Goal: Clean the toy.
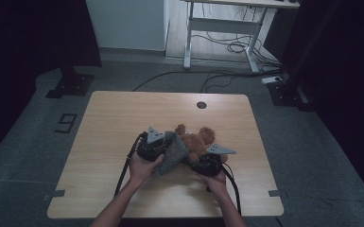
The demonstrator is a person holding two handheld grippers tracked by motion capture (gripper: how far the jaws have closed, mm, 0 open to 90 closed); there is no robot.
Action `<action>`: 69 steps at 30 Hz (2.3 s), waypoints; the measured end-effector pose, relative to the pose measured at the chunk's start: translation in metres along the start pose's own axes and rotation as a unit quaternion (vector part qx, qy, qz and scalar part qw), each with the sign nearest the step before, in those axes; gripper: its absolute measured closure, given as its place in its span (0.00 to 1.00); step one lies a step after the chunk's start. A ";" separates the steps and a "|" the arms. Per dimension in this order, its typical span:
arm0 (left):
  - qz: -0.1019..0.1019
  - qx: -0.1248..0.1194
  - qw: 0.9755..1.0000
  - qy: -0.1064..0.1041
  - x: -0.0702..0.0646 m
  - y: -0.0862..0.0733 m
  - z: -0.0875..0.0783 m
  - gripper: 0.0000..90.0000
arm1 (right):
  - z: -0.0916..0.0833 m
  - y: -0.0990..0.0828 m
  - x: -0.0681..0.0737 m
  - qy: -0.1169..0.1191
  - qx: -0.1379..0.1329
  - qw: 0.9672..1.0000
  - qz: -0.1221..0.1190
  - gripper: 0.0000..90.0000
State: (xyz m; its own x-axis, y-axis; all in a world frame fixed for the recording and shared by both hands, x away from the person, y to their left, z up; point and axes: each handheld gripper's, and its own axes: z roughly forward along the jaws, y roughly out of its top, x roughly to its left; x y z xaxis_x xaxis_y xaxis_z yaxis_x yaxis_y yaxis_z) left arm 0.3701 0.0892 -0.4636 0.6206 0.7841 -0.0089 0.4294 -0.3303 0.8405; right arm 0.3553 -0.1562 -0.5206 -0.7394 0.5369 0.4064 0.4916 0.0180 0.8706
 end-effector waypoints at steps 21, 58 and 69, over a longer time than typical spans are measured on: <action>-0.014 -0.009 1.000 -0.016 0.002 -0.012 -0.005 0.89 | -0.083 0.003 -0.039 -0.161 -0.015 0.987 0.018 0.26; 0.067 0.026 0.994 -0.083 -0.070 0.022 0.033 0.90 | -0.075 -0.006 -0.044 -0.129 0.004 0.991 0.036 0.66; 0.056 0.054 0.994 -0.083 -0.055 -0.019 0.014 0.90 | -0.076 -0.006 -0.047 -0.121 0.003 0.991 0.054 0.66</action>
State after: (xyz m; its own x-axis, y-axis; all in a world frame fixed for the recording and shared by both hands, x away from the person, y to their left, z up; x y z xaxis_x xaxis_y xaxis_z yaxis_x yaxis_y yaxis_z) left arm 0.3369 0.0451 -0.4871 0.7637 0.6453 -0.0154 0.4140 -0.4713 0.7788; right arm 0.3524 -0.2457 -0.5235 -0.5511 0.7219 0.4185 0.5653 -0.0459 0.8236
